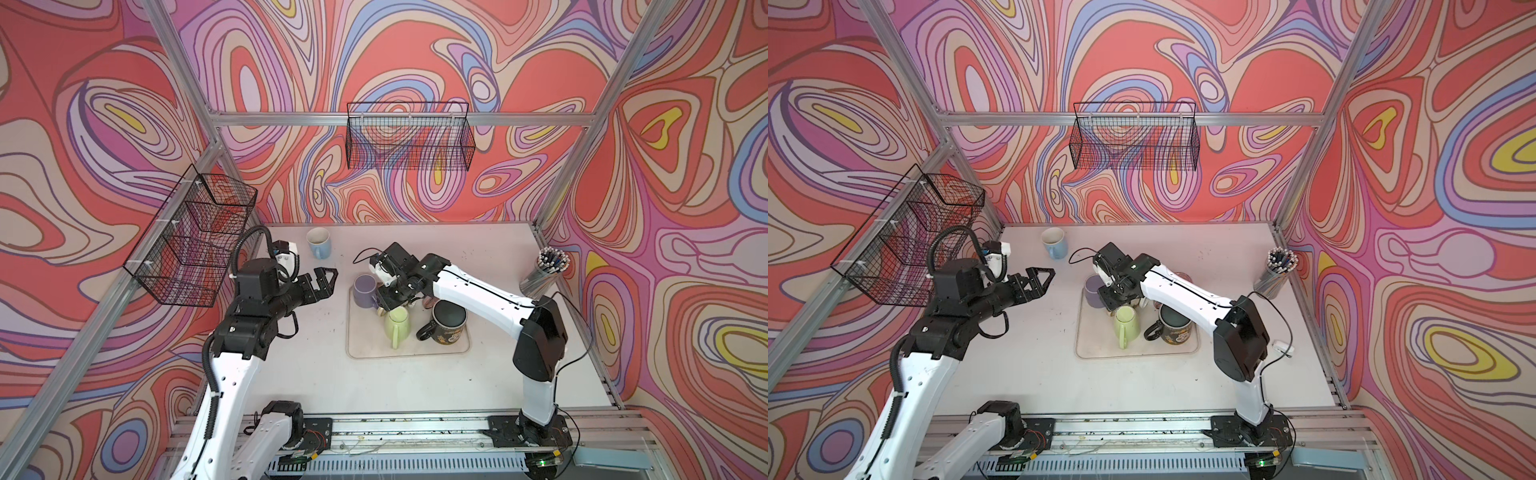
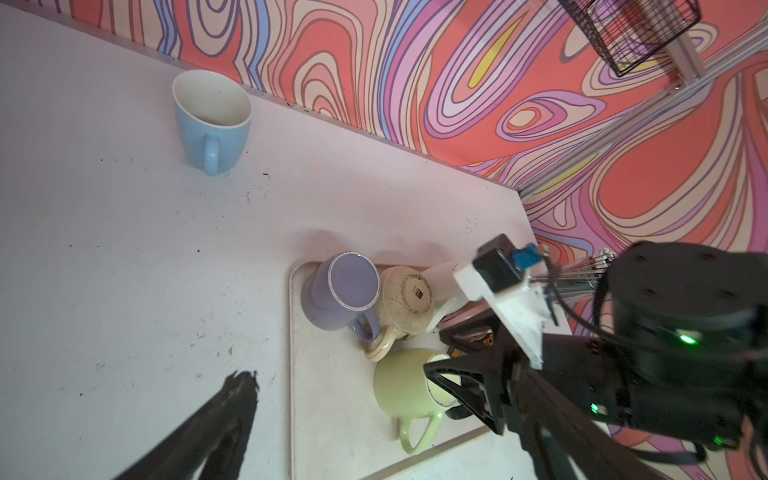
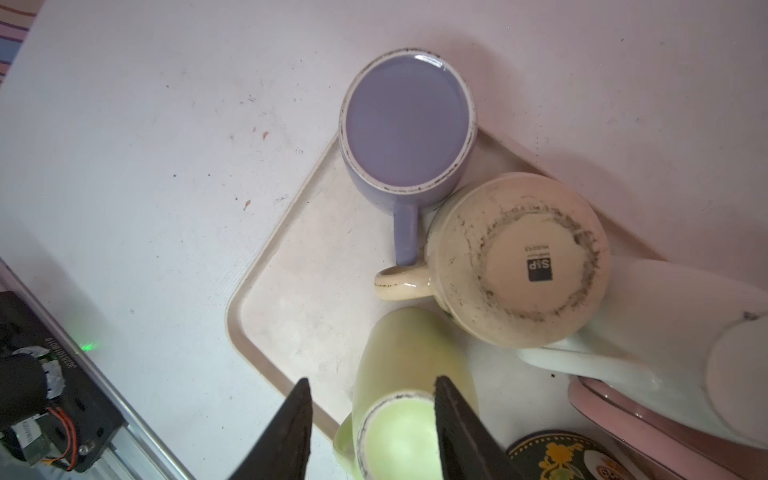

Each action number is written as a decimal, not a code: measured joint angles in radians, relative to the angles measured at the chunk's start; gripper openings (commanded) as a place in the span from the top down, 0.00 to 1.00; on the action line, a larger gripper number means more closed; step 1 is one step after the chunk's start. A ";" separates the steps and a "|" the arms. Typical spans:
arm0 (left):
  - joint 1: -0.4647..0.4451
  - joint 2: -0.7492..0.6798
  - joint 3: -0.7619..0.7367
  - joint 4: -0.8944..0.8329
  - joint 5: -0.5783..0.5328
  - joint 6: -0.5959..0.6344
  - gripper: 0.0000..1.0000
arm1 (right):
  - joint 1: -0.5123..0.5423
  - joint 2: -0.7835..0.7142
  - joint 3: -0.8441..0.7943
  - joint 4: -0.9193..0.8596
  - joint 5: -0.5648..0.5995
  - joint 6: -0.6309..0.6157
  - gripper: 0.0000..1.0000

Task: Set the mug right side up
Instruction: 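Draw left arm back while right gripper moves over the lavender mug, then lower right gripper onto the upside-down lavender mug and close on it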

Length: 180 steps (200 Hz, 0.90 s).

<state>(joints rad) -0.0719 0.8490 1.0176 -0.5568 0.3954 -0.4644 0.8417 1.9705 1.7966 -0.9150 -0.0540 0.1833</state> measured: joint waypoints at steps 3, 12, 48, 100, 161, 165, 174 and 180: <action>0.000 -0.014 -0.013 0.005 0.004 -0.001 0.00 | 0.001 0.014 0.011 -0.006 0.005 -0.001 0.51; 0.000 -0.047 -0.050 0.008 0.010 -0.004 0.00 | 0.004 0.043 0.038 -0.022 0.011 -0.004 0.51; 0.000 -0.128 -0.164 -0.004 -0.002 0.000 0.00 | 0.011 0.135 0.138 -0.073 0.032 -0.007 0.51; -0.021 -0.245 -0.213 -0.043 -0.026 0.019 0.00 | 0.012 0.283 0.335 -0.145 0.070 -0.014 0.52; -0.096 -0.245 -0.213 -0.086 -0.060 0.042 0.00 | 0.012 0.410 0.465 -0.214 0.119 -0.035 0.55; -0.098 -0.245 -0.213 -0.087 -0.061 0.042 0.00 | 0.012 0.416 0.472 -0.217 0.120 -0.035 0.56; -0.103 -0.245 -0.213 -0.089 -0.063 0.042 0.00 | 0.012 0.430 0.486 -0.220 0.122 -0.037 0.56; -0.105 -0.245 -0.213 -0.091 -0.064 0.042 0.00 | 0.012 0.437 0.493 -0.221 0.123 -0.037 0.56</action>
<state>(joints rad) -0.1772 0.6037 0.8043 -0.6479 0.3313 -0.4221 0.8536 2.4073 2.2898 -1.1358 0.0692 0.1459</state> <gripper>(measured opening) 0.999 0.445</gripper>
